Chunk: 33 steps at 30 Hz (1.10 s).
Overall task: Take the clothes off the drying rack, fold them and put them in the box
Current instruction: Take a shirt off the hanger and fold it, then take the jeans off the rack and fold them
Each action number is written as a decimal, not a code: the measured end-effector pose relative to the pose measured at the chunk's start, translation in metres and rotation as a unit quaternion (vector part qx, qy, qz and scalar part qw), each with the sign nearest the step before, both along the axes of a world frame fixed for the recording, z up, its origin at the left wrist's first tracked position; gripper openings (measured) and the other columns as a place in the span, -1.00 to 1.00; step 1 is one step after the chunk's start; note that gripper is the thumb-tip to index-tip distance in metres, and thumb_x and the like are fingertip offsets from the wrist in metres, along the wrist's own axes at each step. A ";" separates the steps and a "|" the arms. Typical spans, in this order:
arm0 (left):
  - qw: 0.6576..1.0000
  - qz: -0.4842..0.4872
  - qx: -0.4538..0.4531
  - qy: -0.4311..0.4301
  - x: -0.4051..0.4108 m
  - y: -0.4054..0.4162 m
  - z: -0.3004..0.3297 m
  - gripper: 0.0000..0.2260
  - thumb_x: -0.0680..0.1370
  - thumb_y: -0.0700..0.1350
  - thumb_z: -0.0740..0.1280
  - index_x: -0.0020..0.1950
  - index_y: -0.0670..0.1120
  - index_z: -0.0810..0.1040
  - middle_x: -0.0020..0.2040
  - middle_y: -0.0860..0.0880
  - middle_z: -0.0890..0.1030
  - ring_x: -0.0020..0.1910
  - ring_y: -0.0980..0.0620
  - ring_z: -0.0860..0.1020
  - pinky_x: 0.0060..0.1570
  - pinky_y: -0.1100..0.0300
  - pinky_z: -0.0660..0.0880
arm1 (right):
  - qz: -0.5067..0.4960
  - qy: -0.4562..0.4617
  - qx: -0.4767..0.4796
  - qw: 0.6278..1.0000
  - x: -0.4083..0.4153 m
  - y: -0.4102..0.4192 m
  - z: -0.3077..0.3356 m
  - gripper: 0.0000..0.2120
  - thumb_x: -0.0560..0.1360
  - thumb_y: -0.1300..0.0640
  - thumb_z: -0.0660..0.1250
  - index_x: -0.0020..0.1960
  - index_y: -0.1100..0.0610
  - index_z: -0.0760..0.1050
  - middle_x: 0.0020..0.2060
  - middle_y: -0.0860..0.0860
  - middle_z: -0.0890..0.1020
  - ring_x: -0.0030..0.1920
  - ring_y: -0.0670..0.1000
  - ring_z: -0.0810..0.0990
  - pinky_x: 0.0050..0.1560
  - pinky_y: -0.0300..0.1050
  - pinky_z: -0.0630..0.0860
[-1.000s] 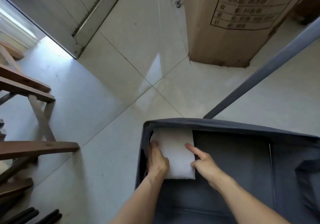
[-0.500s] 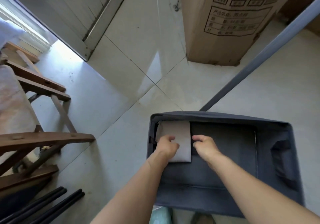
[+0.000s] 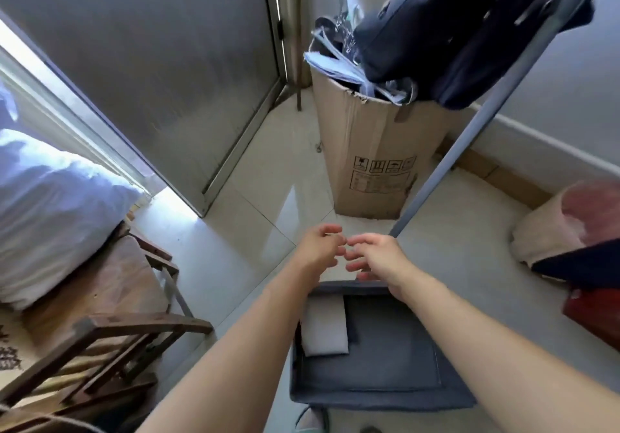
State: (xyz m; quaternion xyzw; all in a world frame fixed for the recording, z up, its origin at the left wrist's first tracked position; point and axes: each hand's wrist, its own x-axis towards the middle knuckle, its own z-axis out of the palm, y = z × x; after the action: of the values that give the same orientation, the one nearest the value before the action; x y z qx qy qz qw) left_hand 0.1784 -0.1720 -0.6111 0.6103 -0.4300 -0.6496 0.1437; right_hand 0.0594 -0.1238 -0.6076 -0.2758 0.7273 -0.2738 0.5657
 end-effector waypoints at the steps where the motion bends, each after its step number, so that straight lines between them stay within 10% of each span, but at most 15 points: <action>1: 1.000 -0.003 -0.019 0.004 0.000 -0.001 0.024 -0.75 0.63 -0.20 0.24 0.31 -0.11 0.48 -0.01 -0.08 0.61 -0.07 0.01 0.59 0.03 0.08 0.54 | -0.003 -0.003 -0.018 1.000 -0.002 -0.001 0.025 -0.80 0.64 0.17 0.16 0.17 0.06 0.53 -0.03 0.11 0.66 -0.05 0.07 0.66 -0.09 -0.08 0.60; 15: 0.968 -0.025 -0.204 0.144 -0.004 0.036 0.349 -0.79 0.59 -0.26 0.29 0.22 -0.17 0.55 -0.10 -0.12 0.61 -0.30 0.11 0.57 -0.33 0.29 0.51 | -0.084 -0.009 -0.257 0.963 -0.005 0.046 0.338 -0.78 0.62 0.26 0.16 0.14 0.16 0.56 -0.18 0.08 0.67 -0.34 -0.03 0.62 -0.33 -0.22 0.51; 22: 0.935 -0.103 -0.285 0.185 -0.027 0.060 0.448 -0.85 0.60 -0.18 0.31 0.14 -0.07 0.60 0.01 -0.14 0.67 -0.09 0.04 0.61 0.03 0.05 0.59 | -0.125 0.056 -0.332 0.933 -0.024 0.088 0.444 -0.80 0.62 0.23 0.17 0.09 0.11 0.56 -0.17 0.10 0.70 -0.28 0.00 0.65 -0.27 -0.18 0.52; 33: 0.847 -0.215 -0.387 0.294 -0.089 0.095 0.567 -0.84 0.62 -0.22 0.28 0.16 -0.11 0.60 -0.05 -0.09 0.68 -0.14 0.03 0.64 -0.05 0.09 0.61 | -0.213 0.181 -0.453 0.846 -0.057 0.159 0.562 -0.84 0.62 0.18 0.22 0.11 0.04 0.55 -0.15 0.07 0.69 -0.20 0.11 0.69 -0.20 -0.12 0.58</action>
State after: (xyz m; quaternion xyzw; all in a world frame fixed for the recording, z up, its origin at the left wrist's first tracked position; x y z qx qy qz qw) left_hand 0.0891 -0.0766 -0.0438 0.1784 -0.7046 -0.5939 0.3448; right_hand 0.0025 0.0351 -0.0460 -0.3841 0.6526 -0.6321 0.1641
